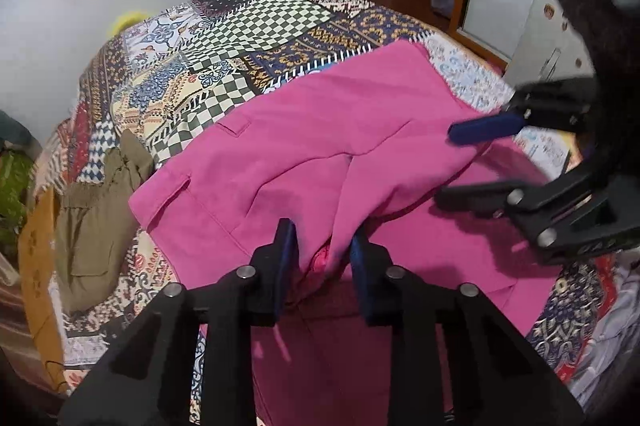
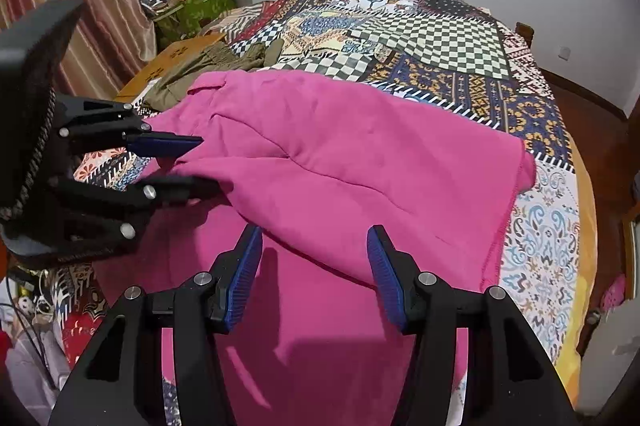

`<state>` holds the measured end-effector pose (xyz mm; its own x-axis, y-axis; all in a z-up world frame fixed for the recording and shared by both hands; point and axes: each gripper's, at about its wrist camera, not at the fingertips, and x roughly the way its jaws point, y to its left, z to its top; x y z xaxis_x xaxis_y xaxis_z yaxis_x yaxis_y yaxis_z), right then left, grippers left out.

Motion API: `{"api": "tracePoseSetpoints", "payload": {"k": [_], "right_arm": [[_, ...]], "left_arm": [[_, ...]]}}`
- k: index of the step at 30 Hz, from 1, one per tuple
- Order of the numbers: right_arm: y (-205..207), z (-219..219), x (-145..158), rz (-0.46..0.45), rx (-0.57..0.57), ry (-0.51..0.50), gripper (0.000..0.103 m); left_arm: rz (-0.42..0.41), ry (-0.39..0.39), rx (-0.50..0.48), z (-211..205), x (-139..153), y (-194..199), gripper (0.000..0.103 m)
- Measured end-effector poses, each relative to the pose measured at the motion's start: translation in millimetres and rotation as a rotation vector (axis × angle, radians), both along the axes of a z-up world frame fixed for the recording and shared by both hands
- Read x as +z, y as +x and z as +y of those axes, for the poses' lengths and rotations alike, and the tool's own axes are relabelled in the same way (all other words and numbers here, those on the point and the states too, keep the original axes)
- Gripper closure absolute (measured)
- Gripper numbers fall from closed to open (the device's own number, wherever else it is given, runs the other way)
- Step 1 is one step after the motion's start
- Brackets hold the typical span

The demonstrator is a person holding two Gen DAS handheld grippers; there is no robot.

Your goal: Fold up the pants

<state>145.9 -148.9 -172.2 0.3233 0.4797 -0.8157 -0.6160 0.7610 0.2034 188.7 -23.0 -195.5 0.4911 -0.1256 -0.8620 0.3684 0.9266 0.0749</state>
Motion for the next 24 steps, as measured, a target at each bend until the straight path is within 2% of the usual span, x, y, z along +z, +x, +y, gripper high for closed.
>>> {"api": "tracePoseSetpoints", "payload": {"k": [4,11,12,14,16,17,24], "right_arm": [[4,4,-3,0.007,0.010,0.011,0.052],[13,9,-7,-0.017,-0.004,0.019,0.053],[14,8,-7,-0.017,-0.013,0.030,0.056],[18,6,-5,-0.014,-0.029,0.057,0.074],[22,3,-3,-0.010,-0.039,0.080,0.087],[23,3,-2,-0.008,-0.041,0.089,0.091],[15,2,10,-0.046,-0.031,0.103,0.096]], "left_arm": [[0.022,-0.067,0.012,7,4,6,0.077],[-0.007,-0.090,0.005,7,16,4,0.077],[-0.013,-0.092,0.000,6,18,3,0.077],[-0.017,-0.091,-0.005,4,20,2,0.077],[-0.013,-0.092,-0.011,3,19,2,0.077],[-0.011,-0.087,-0.011,1,18,1,0.077],[-0.007,-0.047,-0.027,-9,3,-1,0.077]]}}
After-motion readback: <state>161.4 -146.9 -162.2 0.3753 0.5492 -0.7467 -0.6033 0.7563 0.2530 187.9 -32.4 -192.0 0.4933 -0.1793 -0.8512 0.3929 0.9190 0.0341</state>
